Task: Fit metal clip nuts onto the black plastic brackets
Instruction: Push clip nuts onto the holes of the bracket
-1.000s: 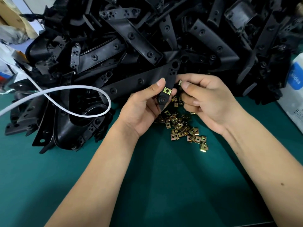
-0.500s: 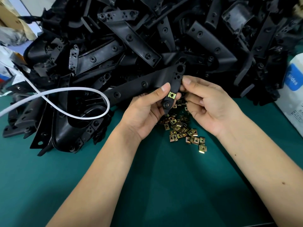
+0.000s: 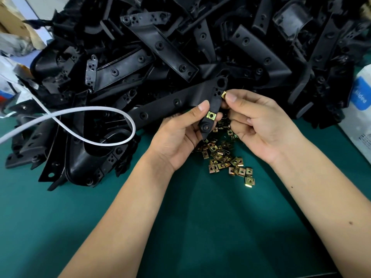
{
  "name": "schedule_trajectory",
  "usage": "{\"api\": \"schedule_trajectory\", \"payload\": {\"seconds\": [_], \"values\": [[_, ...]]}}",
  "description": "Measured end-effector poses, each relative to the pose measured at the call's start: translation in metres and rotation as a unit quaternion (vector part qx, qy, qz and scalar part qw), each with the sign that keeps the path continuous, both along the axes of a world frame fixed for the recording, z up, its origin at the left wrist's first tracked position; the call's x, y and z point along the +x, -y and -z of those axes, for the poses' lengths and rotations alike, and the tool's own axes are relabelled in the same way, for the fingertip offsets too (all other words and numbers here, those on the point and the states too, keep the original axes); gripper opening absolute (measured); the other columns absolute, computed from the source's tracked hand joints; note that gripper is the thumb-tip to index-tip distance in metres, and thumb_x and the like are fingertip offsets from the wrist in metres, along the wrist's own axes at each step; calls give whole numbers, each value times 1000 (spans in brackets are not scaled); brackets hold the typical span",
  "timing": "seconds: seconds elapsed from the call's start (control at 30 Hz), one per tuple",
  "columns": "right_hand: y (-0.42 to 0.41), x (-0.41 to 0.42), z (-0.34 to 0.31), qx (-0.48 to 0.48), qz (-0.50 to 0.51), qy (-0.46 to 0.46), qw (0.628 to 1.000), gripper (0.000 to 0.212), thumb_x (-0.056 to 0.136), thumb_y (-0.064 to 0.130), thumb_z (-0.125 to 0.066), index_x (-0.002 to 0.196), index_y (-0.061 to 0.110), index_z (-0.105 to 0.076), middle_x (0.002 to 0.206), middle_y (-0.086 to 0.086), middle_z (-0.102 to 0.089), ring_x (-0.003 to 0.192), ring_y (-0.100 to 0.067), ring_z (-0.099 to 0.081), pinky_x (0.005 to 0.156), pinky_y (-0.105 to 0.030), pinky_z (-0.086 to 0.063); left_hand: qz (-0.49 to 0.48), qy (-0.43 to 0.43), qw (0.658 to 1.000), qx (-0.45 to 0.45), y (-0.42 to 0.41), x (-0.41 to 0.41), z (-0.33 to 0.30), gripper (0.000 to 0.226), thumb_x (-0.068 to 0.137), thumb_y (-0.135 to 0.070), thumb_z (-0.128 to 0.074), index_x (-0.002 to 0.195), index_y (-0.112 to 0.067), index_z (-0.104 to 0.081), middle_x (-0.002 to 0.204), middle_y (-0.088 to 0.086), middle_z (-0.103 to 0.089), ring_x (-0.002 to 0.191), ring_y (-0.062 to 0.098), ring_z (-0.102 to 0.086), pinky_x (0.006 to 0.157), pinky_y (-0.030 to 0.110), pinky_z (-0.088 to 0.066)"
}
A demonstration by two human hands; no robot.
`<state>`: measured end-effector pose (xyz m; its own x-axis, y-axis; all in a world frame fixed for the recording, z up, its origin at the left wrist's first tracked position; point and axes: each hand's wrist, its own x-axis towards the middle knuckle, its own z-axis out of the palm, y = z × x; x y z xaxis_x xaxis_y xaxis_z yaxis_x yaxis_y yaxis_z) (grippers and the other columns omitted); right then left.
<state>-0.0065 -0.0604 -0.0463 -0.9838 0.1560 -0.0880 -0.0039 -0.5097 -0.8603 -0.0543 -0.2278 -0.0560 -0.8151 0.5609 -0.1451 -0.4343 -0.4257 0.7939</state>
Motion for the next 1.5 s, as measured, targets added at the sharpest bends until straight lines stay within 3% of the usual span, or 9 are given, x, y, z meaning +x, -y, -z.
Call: {"api": "schedule_trajectory", "payload": {"seconds": [0.13,0.4,0.63,0.87,1.2,1.37,1.5], "values": [[0,-1,1,8,0,-6,1000,9,81,13,-72,89,11,-76,75,0,-68,44,-1,-33,41,-14,-28,5,-5,1000,0,0,1,-1,28,69,-26,-84,93,-11,-83,100,8,-79,88,16,-77,77,24,-60],[-3,0,-1,58,-10,18,998,20,77,17,-75,94,6,-76,73,-1,-63,46,-2,-30,41,-14,-26,17,-11,999,-30,7,-3,-4,28,72,-22,-83,98,-9,-83,102,10,-79,87,20,-78,74,23,-59],[0,4,-2,107,-25,23,994,9,79,23,-75,76,16,-78,69,-3,-43,49,-4,-26,41,-16,-22,23,-12,997,-67,9,-4,-5,25,77,-15,-79,100,-8,-82,100,12,-78,84,22,-76,73,26,-60],[3,5,-3,117,-41,14,992,16,80,25,-73,65,20,-75,72,-5,-35,52,-7,-22,44,-19,-19,28,-14,995,-95,9,-1,-8,21,77,-16,-78,97,-12,-83,99,9,-79,83,21,-76,71,26,-60],[7,4,-1,137,-44,12,990,19,82,25,-74,70,13,-66,69,-4,-38,51,-7,-24,42,-17,-24,45,12,994,-98,14,-2,-11,16,77,-16,-78,92,-13,-84,93,5,-79,79,19,-76,66,23,-58],[17,3,-2,95,-15,-4,995,20,97,17,-67,81,6,-70,70,-3,-50,48,-5,-29,43,-17,-23,29,49,998,-39,13,-1,-10,21,77,-19,-77,96,-12,-83,93,7,-78,80,16,-76,64,22,-58],[16,3,-4,115,-16,-16,993,24,96,15,-66,73,8,-69,71,-13,-48,47,-6,-29,43,-18,-24,47,48,997,-32,13,-2,-8,26,74,-19,-80,98,-9,-83,94,9,-78,79,16,-75,66,22,-58]]}}
